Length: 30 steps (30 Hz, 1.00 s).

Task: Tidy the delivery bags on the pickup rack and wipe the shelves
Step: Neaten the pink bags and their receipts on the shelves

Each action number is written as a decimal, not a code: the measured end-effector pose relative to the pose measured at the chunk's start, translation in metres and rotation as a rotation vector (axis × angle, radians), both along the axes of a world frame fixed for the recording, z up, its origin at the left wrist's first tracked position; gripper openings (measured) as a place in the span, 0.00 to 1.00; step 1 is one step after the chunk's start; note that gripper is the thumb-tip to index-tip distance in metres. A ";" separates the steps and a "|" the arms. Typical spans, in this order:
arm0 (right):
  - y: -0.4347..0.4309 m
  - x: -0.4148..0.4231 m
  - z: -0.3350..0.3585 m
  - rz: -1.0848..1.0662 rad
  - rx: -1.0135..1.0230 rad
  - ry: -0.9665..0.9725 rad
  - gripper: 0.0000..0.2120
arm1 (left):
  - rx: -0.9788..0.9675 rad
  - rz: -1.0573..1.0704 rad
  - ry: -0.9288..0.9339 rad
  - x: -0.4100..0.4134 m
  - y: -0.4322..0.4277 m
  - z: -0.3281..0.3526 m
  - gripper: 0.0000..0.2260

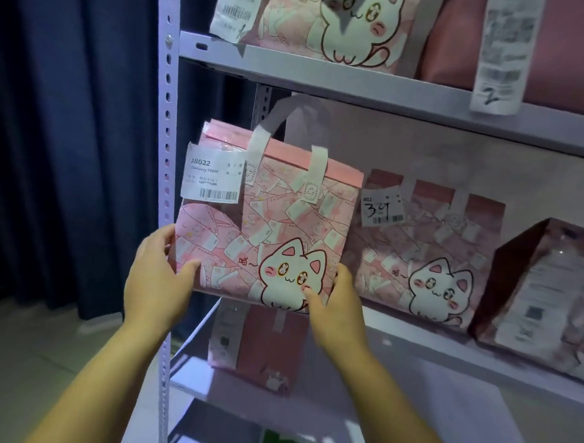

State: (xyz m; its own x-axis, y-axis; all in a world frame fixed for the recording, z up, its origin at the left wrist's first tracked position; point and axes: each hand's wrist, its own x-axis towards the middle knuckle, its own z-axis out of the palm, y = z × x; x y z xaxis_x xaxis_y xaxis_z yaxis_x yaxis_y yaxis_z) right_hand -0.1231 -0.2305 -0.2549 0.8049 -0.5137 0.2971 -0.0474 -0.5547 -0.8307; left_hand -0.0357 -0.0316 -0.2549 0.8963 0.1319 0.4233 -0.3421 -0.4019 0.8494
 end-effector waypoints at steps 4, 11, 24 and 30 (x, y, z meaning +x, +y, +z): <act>0.008 -0.049 -0.006 0.065 0.044 0.020 0.22 | -0.029 0.044 0.004 -0.056 0.014 -0.011 0.21; 0.015 -0.139 -0.031 0.102 0.166 0.035 0.15 | -0.064 0.032 0.023 -0.152 0.023 -0.040 0.18; -0.053 -0.254 -0.115 -0.131 0.207 0.220 0.10 | -0.026 -0.212 0.363 -0.245 -0.042 -0.126 0.13; -0.097 -0.272 -0.161 -0.267 0.240 0.330 0.10 | 0.044 -0.381 0.458 -0.247 -0.085 -0.170 0.13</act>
